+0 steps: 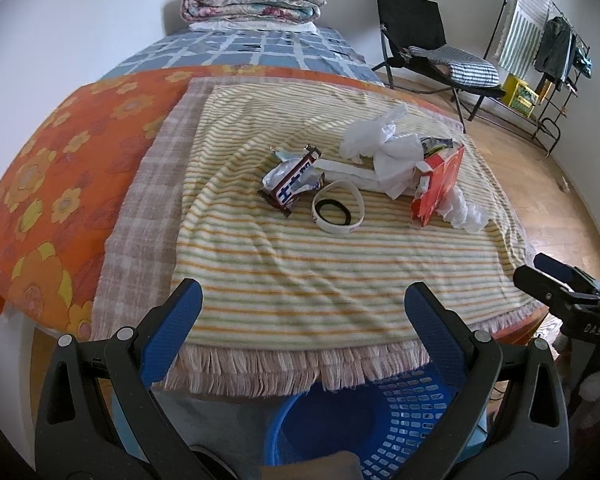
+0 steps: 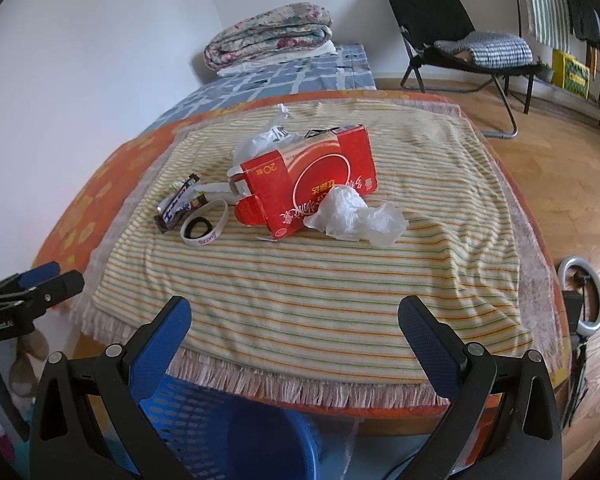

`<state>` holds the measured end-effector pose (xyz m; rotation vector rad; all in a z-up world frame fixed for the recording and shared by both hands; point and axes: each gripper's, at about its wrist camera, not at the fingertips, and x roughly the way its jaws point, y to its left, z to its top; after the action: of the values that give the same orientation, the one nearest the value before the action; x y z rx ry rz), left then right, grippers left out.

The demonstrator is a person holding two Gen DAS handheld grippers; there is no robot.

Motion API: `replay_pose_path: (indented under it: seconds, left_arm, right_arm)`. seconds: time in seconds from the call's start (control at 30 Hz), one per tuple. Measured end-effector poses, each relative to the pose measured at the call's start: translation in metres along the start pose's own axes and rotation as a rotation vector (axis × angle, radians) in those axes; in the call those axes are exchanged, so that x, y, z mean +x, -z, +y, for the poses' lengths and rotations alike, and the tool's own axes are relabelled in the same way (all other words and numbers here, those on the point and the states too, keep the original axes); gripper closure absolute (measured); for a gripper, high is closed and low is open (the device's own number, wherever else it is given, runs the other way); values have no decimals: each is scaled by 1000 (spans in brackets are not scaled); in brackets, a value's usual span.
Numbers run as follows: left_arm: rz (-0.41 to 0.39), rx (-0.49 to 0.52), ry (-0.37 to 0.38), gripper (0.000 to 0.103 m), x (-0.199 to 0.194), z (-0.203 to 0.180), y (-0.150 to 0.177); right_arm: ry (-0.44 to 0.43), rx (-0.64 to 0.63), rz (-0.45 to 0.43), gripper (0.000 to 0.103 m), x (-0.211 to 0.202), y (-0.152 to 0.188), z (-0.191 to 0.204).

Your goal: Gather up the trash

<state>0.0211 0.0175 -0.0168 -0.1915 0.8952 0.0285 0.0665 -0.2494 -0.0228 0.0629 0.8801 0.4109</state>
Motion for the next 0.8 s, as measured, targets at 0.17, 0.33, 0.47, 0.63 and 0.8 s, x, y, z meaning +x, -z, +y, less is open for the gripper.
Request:
replay_pose_path:
  seconds: [0.17, 0.33, 0.47, 0.63, 0.8]
  left_arm:
    - [16, 15, 19, 0, 12, 2, -20]
    - [56, 5, 43, 0, 32, 6, -37]
    - [95, -37, 56, 7, 54, 16, -48]
    - [114, -59, 46, 17, 80, 24, -60]
    - [147, -105, 56, 24, 107, 34, -69]
  right_arm:
    - [7, -12, 23, 0, 8, -13, -5]
    - [19, 4, 50, 0, 22, -32, -17]
    - [58, -23, 71, 0, 36, -48, -26]
    - [99, -44, 86, 0, 54, -63, -41]
    - [119, -39, 114, 0, 74, -71, -53]
